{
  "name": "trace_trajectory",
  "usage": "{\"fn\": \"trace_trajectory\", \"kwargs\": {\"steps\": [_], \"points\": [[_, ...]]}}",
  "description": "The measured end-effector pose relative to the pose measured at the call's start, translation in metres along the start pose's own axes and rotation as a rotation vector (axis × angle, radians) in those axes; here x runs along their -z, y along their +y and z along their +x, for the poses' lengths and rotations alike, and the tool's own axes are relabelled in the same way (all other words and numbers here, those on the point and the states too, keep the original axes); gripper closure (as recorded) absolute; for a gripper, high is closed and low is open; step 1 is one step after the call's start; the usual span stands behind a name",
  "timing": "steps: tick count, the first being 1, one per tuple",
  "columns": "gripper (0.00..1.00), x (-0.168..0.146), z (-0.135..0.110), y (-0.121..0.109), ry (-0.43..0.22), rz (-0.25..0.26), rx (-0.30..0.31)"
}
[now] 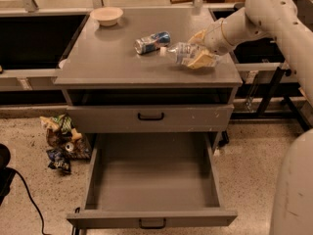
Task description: Pick blue plastic bottle from middle drawer and place on counter
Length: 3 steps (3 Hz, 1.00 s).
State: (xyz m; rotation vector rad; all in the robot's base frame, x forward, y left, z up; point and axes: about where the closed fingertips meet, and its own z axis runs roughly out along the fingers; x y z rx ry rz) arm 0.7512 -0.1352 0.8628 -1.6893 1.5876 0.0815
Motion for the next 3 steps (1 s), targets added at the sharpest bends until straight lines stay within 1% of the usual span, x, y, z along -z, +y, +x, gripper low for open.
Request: {"fn": "trace_trajectory", "kwargs": {"steps": [1,3], "points": [[0.57,-0.005,0.011,-0.017,0.012,0.015,-0.024],[0.11,-0.009,0.022,-0.031,0.012,0.031,-0.050]]}}
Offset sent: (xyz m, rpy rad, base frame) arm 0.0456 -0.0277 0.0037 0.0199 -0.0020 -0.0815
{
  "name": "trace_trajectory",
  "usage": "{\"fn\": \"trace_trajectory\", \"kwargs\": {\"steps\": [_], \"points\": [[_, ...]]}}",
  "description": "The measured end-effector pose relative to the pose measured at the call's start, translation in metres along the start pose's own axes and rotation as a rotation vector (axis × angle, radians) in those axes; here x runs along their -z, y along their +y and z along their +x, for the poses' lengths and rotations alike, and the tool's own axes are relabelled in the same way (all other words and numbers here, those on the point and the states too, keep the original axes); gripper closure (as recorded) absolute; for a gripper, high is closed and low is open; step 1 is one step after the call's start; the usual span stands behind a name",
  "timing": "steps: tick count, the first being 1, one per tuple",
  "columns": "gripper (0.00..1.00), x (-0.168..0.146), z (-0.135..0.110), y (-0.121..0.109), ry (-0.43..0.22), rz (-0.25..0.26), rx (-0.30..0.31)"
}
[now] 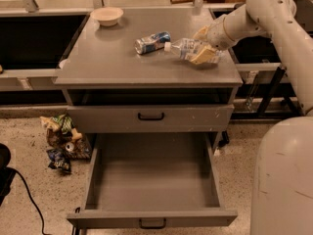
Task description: Pick blue plastic bottle from middle drawer and place on counter
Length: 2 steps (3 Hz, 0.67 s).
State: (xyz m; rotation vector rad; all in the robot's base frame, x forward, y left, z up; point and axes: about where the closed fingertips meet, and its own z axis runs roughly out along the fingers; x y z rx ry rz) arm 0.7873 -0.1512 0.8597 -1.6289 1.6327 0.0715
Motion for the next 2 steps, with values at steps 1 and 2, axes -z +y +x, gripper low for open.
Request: {"fn": "trace_trajectory", "kwargs": {"steps": [1,2], "points": [[0.00,0.0013,0.0022,-0.0044,-0.001,0.005,-0.006],[0.00,0.0090,0.0005,-0.0109,0.000,0.023,-0.001]]}}
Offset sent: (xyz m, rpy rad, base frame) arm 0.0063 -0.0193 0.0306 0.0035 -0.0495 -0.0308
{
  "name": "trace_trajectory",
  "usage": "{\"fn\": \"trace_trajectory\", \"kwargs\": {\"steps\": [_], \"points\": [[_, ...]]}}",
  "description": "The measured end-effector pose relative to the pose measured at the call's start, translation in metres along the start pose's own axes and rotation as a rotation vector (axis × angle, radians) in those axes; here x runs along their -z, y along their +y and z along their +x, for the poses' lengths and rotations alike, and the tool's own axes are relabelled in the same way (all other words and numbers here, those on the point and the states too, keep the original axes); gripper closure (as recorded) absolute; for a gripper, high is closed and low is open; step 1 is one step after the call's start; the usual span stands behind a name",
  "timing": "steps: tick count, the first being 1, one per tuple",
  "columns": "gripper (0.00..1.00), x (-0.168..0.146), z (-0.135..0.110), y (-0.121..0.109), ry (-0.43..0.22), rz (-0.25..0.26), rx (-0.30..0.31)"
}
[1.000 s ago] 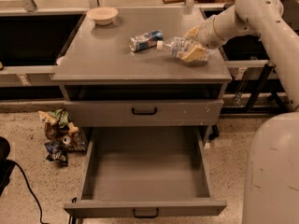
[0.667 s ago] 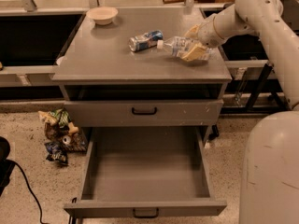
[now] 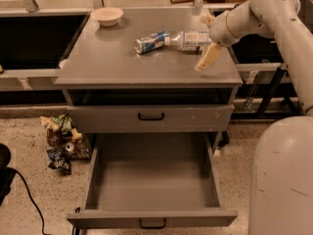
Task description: Pick blue plastic bottle from middle drawer and place on counter
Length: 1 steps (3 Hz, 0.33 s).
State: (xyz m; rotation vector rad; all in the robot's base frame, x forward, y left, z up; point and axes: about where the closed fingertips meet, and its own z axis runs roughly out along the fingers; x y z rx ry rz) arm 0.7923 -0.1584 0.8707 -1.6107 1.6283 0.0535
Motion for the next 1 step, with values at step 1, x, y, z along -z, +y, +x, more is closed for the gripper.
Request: {"fn": "trace_trajectory", "kwargs": {"steps": [1], "points": [[0.00,0.0216,-0.0093,-0.0104,-0.005,0.051,0.031]]}}
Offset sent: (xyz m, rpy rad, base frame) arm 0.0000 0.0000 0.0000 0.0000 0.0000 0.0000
